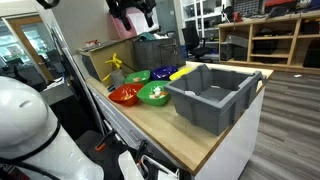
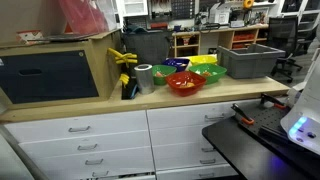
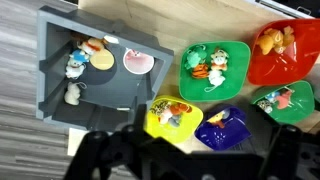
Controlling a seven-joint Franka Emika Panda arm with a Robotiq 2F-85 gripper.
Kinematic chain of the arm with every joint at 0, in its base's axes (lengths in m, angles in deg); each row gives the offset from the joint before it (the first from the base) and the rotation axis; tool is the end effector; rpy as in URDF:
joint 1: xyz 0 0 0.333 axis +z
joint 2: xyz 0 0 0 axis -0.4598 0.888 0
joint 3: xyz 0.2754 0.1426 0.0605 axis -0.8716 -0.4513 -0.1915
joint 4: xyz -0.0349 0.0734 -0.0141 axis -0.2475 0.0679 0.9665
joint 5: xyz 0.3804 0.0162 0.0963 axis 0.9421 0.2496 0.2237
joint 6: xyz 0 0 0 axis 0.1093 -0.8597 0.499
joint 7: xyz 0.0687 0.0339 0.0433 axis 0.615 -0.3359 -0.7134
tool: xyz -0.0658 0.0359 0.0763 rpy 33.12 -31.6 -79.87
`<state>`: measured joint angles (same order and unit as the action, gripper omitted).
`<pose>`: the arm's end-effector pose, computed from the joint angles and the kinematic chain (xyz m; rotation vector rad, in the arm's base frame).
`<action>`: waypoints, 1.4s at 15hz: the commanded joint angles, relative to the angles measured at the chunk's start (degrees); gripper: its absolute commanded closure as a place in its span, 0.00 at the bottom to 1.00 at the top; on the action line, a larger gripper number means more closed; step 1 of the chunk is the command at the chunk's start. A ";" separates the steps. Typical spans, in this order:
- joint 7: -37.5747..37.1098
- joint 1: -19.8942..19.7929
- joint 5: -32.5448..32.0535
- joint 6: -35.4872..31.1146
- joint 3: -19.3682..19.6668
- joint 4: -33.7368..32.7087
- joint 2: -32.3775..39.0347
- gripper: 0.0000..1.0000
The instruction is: Push the white cup backwards, then remove the pink doll from the cup and put it in the red bowl
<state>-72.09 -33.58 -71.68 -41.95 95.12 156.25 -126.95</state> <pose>0.3018 -0.1422 0.5599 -3.0775 0.0480 -0.4490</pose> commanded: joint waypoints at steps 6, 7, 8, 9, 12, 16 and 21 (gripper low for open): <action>0.20 -0.33 0.27 0.07 -0.25 -0.09 0.10 0.00; 0.20 -0.33 0.27 0.07 -0.25 -0.09 0.10 0.00; 0.20 -0.33 0.27 0.07 -0.25 -0.09 0.10 0.00; 0.20 -0.33 0.27 0.07 -0.25 -0.09 0.10 0.00; 0.20 -0.33 0.27 0.07 -0.25 -0.09 0.10 0.00; -0.01 0.05 0.73 -0.48 0.01 -1.14 1.84 0.00; 2.29 1.56 2.94 -5.55 5.27 -15.34 15.07 0.00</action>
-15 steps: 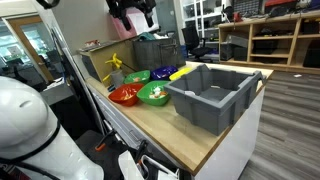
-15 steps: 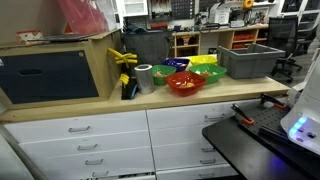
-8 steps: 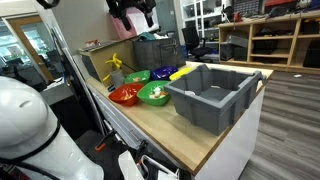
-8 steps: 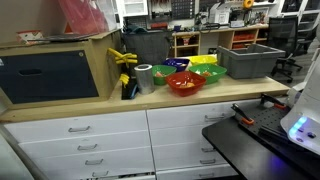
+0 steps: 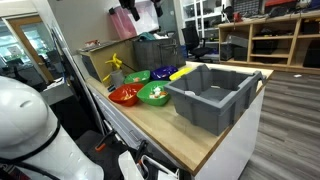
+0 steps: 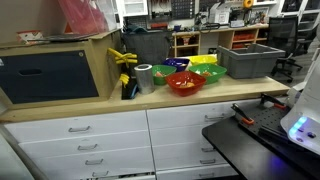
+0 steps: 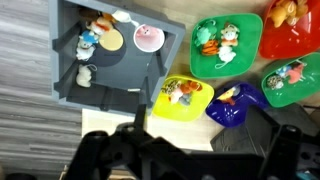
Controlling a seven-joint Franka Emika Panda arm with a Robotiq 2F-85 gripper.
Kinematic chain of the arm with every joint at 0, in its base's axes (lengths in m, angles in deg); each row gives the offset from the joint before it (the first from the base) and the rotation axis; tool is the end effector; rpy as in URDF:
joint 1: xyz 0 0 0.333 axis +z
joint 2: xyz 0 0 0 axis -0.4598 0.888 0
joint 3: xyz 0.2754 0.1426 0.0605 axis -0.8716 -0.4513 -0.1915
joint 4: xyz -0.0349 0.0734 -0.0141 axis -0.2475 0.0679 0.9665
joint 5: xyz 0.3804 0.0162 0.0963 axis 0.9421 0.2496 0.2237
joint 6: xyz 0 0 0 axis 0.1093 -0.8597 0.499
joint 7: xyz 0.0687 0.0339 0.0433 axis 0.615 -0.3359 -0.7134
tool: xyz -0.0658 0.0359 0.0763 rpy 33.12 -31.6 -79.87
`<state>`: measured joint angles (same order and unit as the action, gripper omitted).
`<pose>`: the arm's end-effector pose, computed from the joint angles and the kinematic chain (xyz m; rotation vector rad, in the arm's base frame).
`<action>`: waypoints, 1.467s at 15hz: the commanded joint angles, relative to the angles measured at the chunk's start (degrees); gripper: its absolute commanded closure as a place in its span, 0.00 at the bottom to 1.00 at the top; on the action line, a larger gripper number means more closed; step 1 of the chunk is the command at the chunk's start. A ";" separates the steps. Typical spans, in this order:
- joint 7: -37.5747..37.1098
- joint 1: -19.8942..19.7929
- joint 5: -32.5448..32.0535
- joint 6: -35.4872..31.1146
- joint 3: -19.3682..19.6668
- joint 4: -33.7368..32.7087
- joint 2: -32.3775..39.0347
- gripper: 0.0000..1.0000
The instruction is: Push the white cup backwards, then remove the pink doll from the cup and put it in the red bowl
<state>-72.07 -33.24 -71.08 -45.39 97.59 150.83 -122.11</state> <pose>0.3221 -0.1710 0.5825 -3.0609 0.1261 -0.5540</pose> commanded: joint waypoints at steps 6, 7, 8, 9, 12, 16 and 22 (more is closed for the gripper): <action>-2.82 0.51 6.28 -8.59 1.25 -21.60 29.05 0.00; -4.44 -0.15 5.90 -8.52 0.57 -23.41 31.95 0.00; -5.62 -0.65 5.63 -8.63 0.20 -25.20 34.74 0.00; -6.47 -1.27 5.52 -8.28 -0.06 -26.84 37.07 0.00; -11.42 -1.60 4.84 -14.23 -2.85 -26.00 43.91 0.00; -16.13 -1.22 4.41 -21.71 -6.14 -25.04 51.88 0.00; -17.04 -4.31 1.44 -14.95 -4.18 -31.27 53.22 0.00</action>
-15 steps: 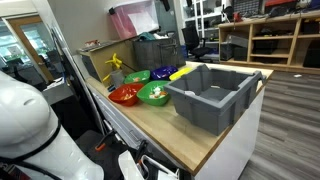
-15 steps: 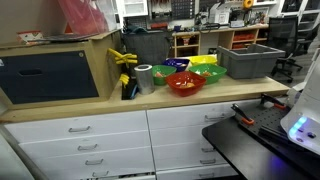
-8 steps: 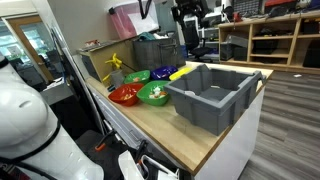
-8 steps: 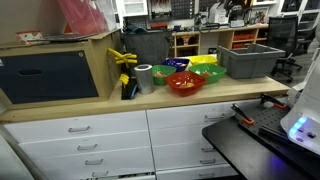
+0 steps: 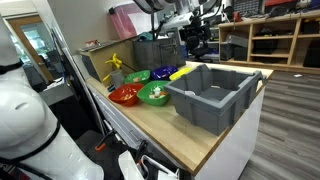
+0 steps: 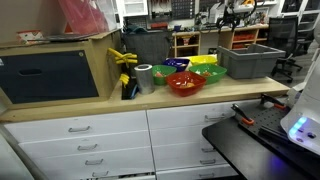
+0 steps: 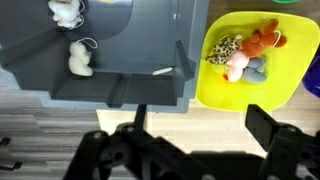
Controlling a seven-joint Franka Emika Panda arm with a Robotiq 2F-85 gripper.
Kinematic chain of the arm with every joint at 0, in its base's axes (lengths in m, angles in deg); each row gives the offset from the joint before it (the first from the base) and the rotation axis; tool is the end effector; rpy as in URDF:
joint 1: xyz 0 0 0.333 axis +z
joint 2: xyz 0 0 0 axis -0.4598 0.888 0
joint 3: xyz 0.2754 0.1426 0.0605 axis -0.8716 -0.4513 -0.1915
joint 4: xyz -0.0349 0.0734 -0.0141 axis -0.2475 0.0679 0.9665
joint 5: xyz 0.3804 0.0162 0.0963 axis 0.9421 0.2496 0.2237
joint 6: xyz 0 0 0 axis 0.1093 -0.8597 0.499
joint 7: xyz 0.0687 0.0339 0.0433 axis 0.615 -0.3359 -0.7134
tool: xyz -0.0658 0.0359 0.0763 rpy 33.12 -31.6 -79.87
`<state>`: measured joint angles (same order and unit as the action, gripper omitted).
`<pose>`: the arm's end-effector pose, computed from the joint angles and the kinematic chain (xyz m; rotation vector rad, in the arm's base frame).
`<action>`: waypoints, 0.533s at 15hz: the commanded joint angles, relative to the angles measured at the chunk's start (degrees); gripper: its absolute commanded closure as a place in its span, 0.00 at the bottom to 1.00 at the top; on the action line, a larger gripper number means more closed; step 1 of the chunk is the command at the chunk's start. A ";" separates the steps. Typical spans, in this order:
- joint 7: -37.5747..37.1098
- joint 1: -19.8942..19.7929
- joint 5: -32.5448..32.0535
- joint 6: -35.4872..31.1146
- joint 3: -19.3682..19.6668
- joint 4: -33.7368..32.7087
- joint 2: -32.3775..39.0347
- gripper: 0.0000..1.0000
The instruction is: Push the white cup backwards, then remove the pink doll from the cup and put it in the red bowl
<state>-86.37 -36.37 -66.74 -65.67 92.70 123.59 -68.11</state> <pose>0.5787 -0.2244 0.4143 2.9824 -0.5389 0.3595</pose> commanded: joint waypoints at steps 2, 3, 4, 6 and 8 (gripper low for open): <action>-3.34 -2.12 -5.10 9.03 1.49 -5.99 -0.42 0.00; -3.10 -2.63 -5.74 10.79 1.72 -6.68 -0.25 0.00; -2.46 -3.20 -6.12 11.90 1.96 -7.02 0.15 0.00; -2.27 -4.00 -6.56 12.91 2.28 -7.08 1.01 0.00; -3.15 -4.57 -7.15 13.92 2.45 -7.17 2.02 0.00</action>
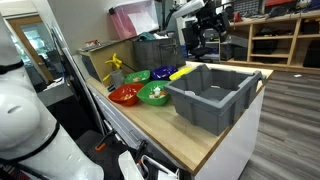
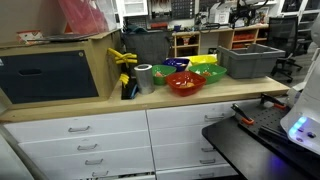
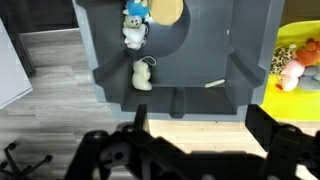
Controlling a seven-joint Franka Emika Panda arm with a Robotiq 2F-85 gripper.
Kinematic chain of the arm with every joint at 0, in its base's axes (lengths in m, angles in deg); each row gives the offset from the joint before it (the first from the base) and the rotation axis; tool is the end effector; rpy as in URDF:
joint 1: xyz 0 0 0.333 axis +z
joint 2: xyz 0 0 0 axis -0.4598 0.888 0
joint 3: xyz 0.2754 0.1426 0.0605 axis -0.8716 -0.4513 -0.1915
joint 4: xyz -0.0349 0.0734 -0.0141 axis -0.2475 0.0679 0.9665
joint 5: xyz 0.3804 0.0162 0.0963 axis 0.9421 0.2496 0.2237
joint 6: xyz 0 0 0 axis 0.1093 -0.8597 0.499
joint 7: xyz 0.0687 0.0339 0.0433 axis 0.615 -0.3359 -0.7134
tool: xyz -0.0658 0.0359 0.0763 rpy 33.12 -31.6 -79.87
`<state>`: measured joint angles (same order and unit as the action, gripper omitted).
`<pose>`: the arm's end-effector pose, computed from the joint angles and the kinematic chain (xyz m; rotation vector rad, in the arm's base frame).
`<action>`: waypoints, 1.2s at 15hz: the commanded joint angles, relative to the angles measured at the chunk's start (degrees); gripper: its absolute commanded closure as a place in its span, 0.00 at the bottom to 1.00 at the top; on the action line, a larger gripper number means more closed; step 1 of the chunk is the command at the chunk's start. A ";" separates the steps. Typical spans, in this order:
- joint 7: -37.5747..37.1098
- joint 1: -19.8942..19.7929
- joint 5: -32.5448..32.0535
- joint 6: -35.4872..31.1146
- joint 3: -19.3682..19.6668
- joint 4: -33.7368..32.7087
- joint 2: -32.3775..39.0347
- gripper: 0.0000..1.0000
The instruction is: Push the white cup backwards, then remove the pink doll from the cup and put it in the red bowl
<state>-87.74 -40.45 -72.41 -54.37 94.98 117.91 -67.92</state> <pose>0.5523 -0.2896 0.4404 2.8970 -0.6524 0.1666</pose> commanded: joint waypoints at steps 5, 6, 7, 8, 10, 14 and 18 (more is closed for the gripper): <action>-4.57 -1.41 -3.65 2.38 1.42 -0.93 5.26 0.00; -4.89 -1.66 -4.50 1.62 1.87 -0.61 6.04 0.00; -5.38 -1.74 -5.36 1.64 2.26 -0.48 6.58 0.00; -3.47 -1.96 -3.54 1.29 1.36 -0.17 5.75 0.00; -3.56 -2.26 -3.69 1.19 1.53 -0.16 6.54 0.00; -3.55 -2.11 -3.69 1.19 1.39 -0.24 6.49 0.00; -3.55 -2.12 -3.69 1.19 1.39 -0.24 6.48 0.00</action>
<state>-91.32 -42.24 -76.04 -53.38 96.67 117.92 -61.51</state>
